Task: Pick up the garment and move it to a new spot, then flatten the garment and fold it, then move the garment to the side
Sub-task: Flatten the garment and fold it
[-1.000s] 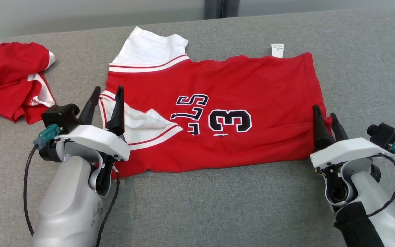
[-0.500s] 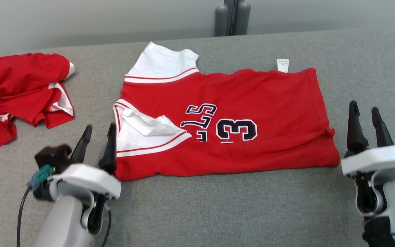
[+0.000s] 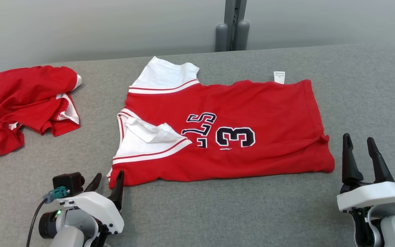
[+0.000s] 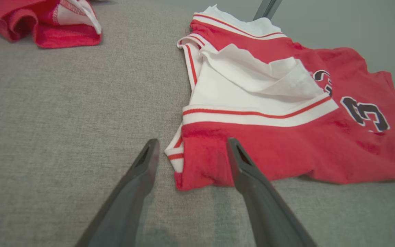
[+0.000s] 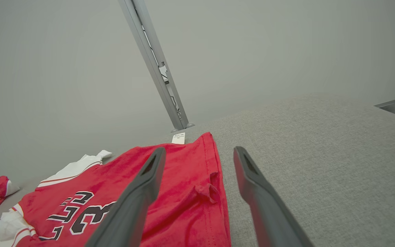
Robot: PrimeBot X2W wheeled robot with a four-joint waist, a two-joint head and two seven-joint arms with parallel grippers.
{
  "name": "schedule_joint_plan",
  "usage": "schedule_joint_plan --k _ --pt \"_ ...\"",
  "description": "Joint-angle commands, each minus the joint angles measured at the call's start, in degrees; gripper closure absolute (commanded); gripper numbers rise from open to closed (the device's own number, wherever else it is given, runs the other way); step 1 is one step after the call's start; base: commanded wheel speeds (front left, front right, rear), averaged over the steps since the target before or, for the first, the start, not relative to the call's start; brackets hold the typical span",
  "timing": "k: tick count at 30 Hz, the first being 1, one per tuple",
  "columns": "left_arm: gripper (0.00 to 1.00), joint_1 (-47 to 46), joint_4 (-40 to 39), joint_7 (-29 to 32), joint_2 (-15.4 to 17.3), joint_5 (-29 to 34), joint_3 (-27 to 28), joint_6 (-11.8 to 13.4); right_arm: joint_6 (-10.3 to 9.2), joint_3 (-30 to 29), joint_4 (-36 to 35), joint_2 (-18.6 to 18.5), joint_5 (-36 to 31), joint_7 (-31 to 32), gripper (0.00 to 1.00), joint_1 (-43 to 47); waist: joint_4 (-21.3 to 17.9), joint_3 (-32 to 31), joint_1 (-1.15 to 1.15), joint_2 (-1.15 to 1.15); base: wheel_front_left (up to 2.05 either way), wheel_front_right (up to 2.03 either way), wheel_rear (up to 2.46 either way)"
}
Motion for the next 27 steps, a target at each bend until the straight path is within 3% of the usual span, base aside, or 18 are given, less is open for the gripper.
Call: schedule_joint_plan --k 1,7,8,9,10,12,14,27 --pt "0.0 0.4 -0.1 1.0 0.1 -0.4 0.0 0.7 0.03 0.1 -1.0 -0.1 -0.1 0.5 0.0 0.6 -0.5 0.2 0.0 0.0 0.0 0.0 0.0" --pt "0.0 -0.4 1.6 5.5 0.9 0.9 -0.7 4.1 0.03 0.0 -2.9 0.1 -0.1 1.7 0.0 1.3 -2.0 0.7 0.0 0.0 0.0 0.0 0.0" --pt "0.07 -0.5 1.8 6.0 0.9 0.9 -0.8 4.5 0.03 -0.1 -3.1 0.1 -0.1 1.8 0.0 1.6 -2.1 0.7 0.0 0.0 0.0 0.0 0.0" --pt "0.18 -0.5 1.9 6.2 0.7 0.7 -0.8 4.8 0.03 -0.2 -3.2 0.1 0.1 1.9 0.0 1.7 -2.3 0.8 0.0 0.0 0.0 0.0 0.0" --pt "0.52 -0.4 2.0 6.6 0.5 0.5 -1.0 5.0 0.03 -0.2 -3.3 0.1 0.3 2.0 0.0 1.9 -2.5 0.9 0.0 0.0 0.0 0.0 0.0" --pt "0.71 -0.5 2.1 6.5 0.4 0.5 -1.1 5.2 0.03 -0.3 -3.0 0.1 0.4 2.3 0.0 1.9 -2.6 0.9 0.0 0.0 0.0 0.0 0.0" --pt "1.0 -0.7 2.3 6.1 0.4 0.5 -1.1 5.4 0.03 -0.4 -2.5 0.1 0.3 2.6 0.0 2.2 -2.7 0.8 0.0 0.0 0.0 0.0 0.0" --pt "1.0 -0.2 -3.3 1.2 0.1 0.0 -1.6 4.8 0.03 -2.5 8.5 0.1 -4.1 9.1 0.0 -1.1 -0.8 0.8 0.0 0.0 0.0 0.0 0.0"
